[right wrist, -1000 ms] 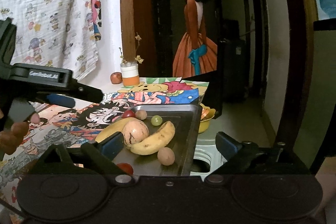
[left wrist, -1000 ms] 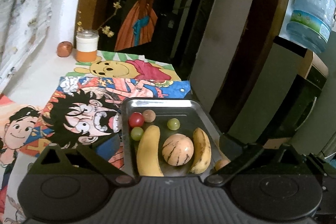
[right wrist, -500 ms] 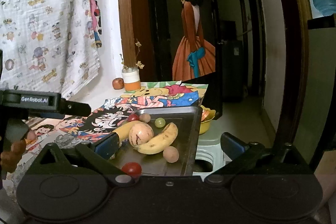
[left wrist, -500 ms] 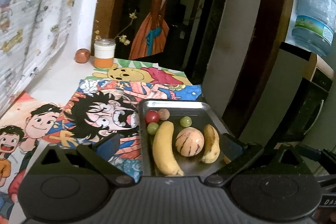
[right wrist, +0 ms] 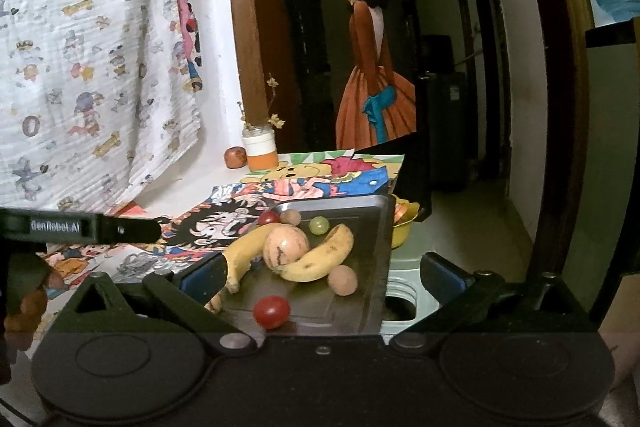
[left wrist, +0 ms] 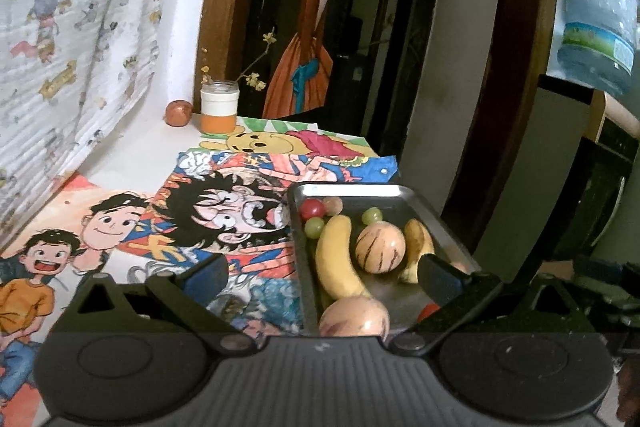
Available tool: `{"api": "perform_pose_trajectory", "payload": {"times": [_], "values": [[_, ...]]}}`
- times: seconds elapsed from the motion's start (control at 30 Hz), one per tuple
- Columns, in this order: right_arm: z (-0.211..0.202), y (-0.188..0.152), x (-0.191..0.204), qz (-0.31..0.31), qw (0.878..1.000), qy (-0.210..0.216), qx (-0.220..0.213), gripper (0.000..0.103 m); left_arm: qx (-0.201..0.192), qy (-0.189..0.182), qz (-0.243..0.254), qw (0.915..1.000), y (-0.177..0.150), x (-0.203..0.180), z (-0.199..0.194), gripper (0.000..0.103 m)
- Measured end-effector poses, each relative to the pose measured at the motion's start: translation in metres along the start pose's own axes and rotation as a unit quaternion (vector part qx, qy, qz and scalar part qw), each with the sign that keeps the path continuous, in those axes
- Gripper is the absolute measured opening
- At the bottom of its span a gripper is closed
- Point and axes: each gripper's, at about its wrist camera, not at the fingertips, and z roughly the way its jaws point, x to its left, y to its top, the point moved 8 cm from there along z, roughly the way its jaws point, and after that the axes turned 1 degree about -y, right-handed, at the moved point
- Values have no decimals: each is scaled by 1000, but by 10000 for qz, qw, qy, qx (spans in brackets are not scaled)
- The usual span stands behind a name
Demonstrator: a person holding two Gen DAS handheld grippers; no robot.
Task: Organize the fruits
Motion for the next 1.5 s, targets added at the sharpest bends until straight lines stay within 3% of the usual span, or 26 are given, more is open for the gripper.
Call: {"api": "perform_pose_trajectory", "payload": {"times": [0.53, 1.1, 1.5], "values": [[-14, -4, 57, -36, 9995, 319, -3, 102, -68, 371, -182, 9991, -26, 43, -49, 103], [-38, -23, 97, -212, 9990, 351, -192, 102, -90, 675, -226, 9974, -56, 66, -84, 103], [-45, -42, 112, -391, 9982, 360, -261, 102, -183, 578, -316, 9977, -72, 69, -98, 103]]}}
